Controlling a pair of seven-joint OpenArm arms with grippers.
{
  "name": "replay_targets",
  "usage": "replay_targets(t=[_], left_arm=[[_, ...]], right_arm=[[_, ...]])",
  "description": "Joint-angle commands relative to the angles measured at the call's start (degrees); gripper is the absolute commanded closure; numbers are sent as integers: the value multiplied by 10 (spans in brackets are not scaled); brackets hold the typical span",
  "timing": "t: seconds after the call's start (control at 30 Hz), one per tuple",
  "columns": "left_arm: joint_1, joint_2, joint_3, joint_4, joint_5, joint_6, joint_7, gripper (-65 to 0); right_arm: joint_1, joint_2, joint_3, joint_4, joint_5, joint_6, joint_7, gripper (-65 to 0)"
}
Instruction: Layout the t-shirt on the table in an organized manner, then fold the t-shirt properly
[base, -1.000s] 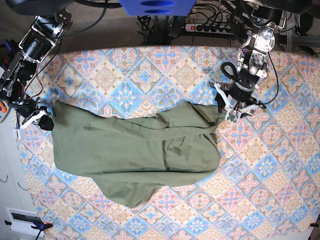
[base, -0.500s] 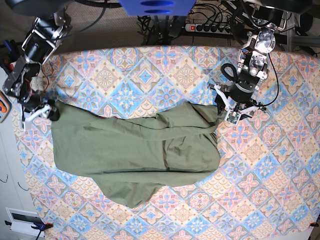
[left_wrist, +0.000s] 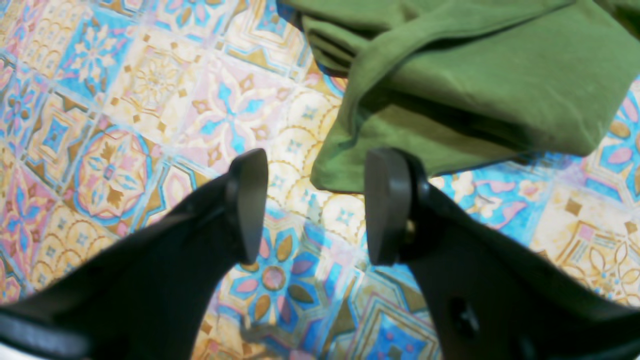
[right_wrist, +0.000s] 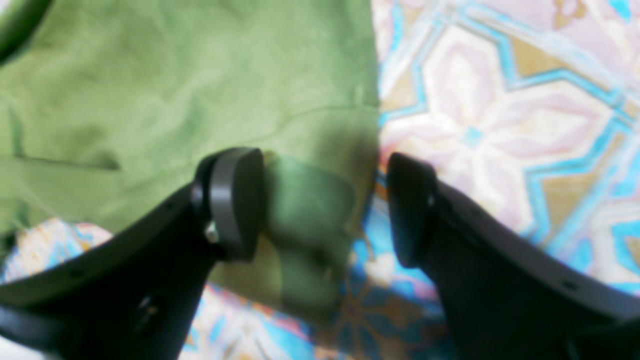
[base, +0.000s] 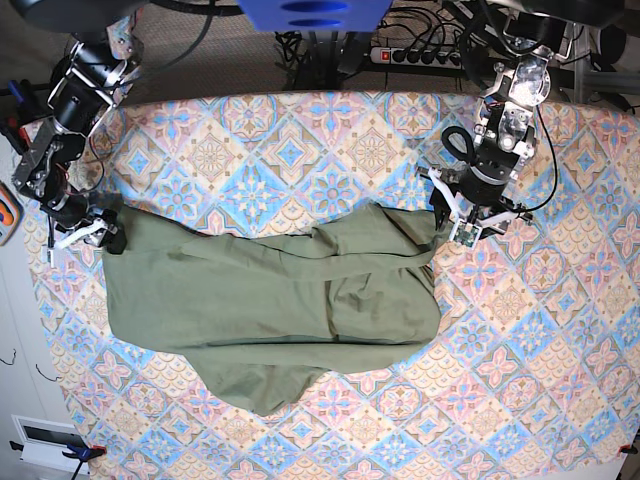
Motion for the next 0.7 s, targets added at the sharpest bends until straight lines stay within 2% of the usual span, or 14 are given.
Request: replay_targets(t=[0.0, 0.1, 0.27, 0.43, 0.57, 0.67], left_arm=[[-7, -5, -3, 9, 1, 3, -12, -302], [-8, -2, -2, 9, 1, 3, -12, -302], [-8, 5, -2, 9, 1, 3, -11, -302], [-8, 5, -4, 9, 1, 3, -11, -301], [-10, 3, -5, -1, 3, 3, -13, -300], [-11, 2, -13, -17, 6, 3, -14, -300]], right_arm=[[7, 3, -1, 2, -7, 1, -16, -378], [7, -13, -2, 7, -7, 1, -19, -378], [7, -16, -2, 7, -7, 1, -20, -361], [7, -16, 0, 7, -7, 1, -19, -212], [7, -14, 3, 8, -7, 1, -19, -58], [5, -13, 3, 29, -7, 1, -19, -20]])
